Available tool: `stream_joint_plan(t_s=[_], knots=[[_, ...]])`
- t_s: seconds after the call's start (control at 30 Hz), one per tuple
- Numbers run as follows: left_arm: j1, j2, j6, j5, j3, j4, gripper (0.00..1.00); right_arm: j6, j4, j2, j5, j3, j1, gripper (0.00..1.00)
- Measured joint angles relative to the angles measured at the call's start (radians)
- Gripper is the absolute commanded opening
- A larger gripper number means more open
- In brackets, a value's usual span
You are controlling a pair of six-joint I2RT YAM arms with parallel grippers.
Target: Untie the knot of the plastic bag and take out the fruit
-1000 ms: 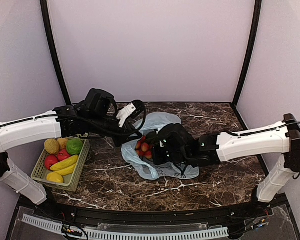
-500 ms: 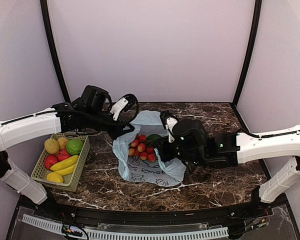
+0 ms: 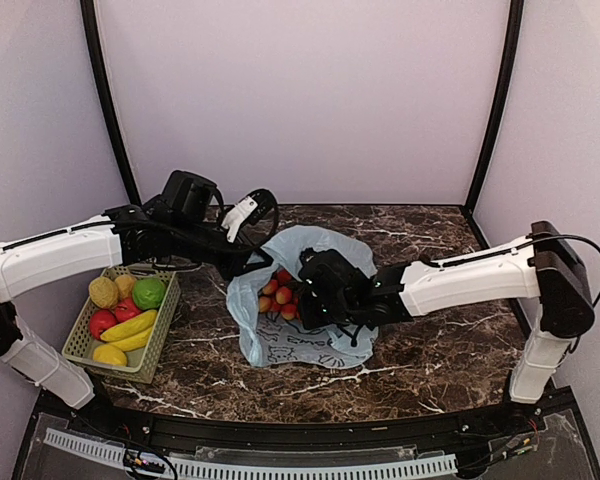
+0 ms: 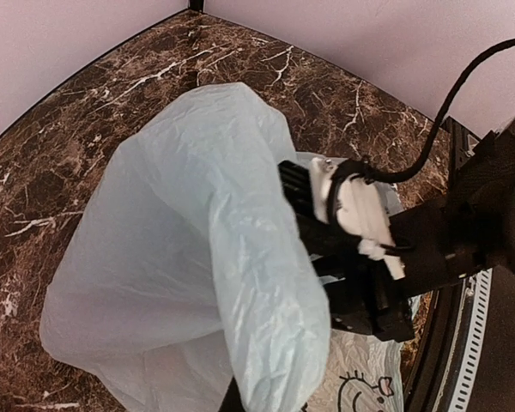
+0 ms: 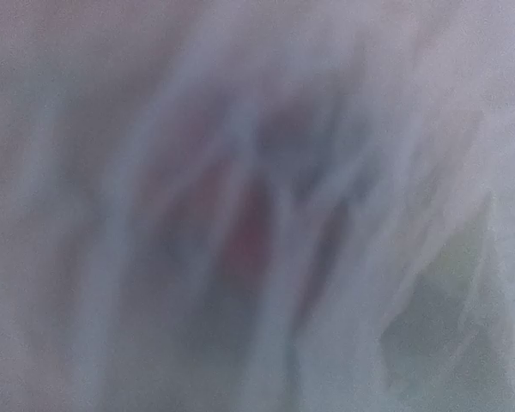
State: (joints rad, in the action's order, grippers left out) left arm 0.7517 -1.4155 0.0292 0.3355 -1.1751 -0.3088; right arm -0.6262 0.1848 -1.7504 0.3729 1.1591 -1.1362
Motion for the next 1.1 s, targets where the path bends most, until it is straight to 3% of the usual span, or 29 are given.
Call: stream_joint_plan(t_s=[0.4,1.1], knots=[[0.000,0.000,0.005,0.035,0.000,0.000,0.01,-0.014,0.060,-0.159,-0.092,0.102,0.086,0.52],[0.000,-0.010,0.011,0.069,0.000,-0.001,0.01,0.032,0.056,-0.297,-0.194,0.197,0.137,0.55]])
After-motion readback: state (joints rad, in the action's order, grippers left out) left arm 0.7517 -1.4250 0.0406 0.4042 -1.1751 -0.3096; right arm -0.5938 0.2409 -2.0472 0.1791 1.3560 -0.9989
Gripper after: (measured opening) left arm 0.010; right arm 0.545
